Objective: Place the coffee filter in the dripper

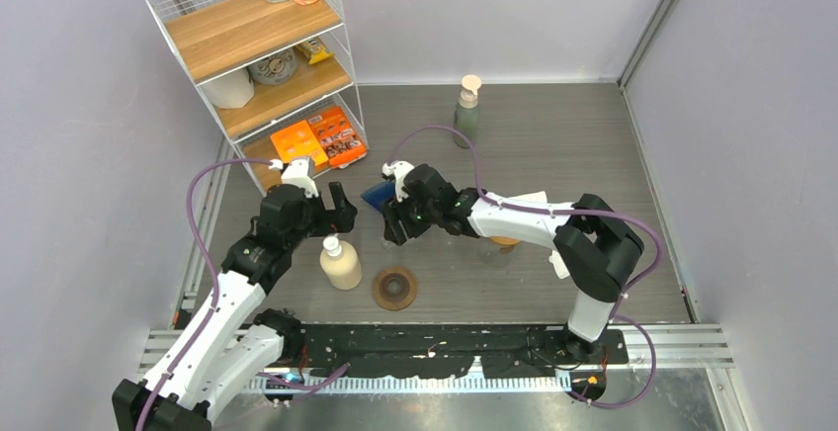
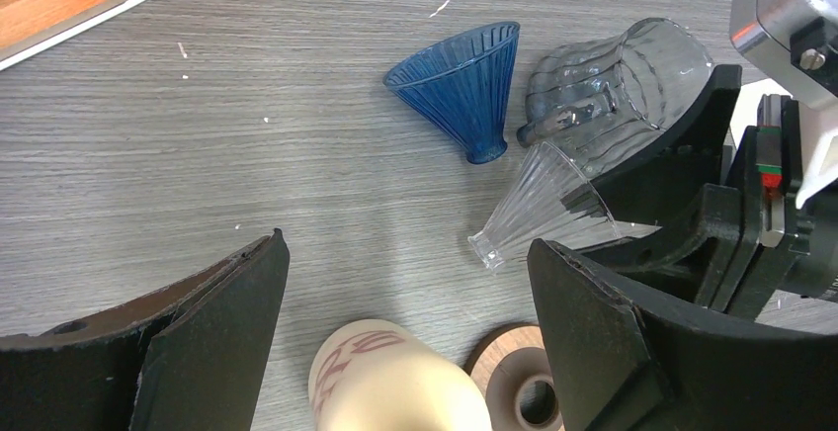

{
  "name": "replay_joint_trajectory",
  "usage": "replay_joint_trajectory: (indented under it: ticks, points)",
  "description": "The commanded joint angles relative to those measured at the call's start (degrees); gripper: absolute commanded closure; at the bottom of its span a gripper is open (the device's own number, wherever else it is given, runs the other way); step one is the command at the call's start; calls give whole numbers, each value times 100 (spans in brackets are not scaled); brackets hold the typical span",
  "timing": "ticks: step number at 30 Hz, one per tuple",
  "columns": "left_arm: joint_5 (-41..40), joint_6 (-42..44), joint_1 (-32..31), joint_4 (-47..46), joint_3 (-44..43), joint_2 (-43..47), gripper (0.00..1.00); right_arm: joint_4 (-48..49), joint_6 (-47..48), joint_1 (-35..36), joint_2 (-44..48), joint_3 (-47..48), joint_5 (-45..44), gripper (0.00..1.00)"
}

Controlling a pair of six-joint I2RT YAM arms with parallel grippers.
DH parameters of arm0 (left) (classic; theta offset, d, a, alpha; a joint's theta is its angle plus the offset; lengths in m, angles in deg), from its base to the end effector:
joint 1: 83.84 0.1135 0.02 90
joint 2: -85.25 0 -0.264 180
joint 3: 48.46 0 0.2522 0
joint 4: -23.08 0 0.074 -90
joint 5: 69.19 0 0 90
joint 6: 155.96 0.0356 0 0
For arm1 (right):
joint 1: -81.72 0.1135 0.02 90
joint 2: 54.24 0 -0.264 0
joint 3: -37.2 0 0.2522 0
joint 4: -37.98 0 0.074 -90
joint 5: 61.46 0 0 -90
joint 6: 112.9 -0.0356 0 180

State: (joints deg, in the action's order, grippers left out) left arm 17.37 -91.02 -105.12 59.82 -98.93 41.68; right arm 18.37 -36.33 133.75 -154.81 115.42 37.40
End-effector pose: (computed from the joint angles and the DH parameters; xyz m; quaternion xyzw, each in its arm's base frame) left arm 0.1630 -0.0612 0.2713 -0.0436 0.8640 -0.1732 0.4708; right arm 0.2312 0.3052 0.2041 -0.3307 0.8491 0.2788 0.3033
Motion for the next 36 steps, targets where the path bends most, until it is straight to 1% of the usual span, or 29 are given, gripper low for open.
replay_joint_trajectory:
  ticks: [1, 8, 11, 15, 18, 21, 25, 29, 32, 36]
  points:
    - [-78, 19, -17, -171, -4, 77, 1, 523, -350, 9, -49, 39, 50, 38]
    - [-90, 6, -17, -172, -6, 77, 1, 552, -577, 3, -192, 37, 9, 41]
    - [-125, 4, -17, -139, -20, 67, 1, 550, -641, 0, -209, 48, -40, 44]
    - [-139, -3, -17, -138, -21, 63, 1, 545, -687, 0, -175, 38, -64, 51]
    - [-148, -6, -17, -127, -27, 75, 1, 549, -743, 2, -124, 8, -63, 60]
    - [-185, -8, -17, -111, -28, 78, 1, 550, -784, 6, -46, -16, 3, 67]
    - [-236, -10, -17, -88, -35, 89, 1, 550, -785, 3, 137, -63, 326, 78]
    - [-234, -23, -16, -67, -39, 130, 1, 549, -778, 6, 430, -119, 626, 84]
    - [-229, -18, -17, -57, -35, 170, 1, 545, -735, 9, 732, -142, 755, 86]
    - [-218, -31, -17, -65, -21, 240, 1, 281, -576, 9, 1181, -108, 901, 92]
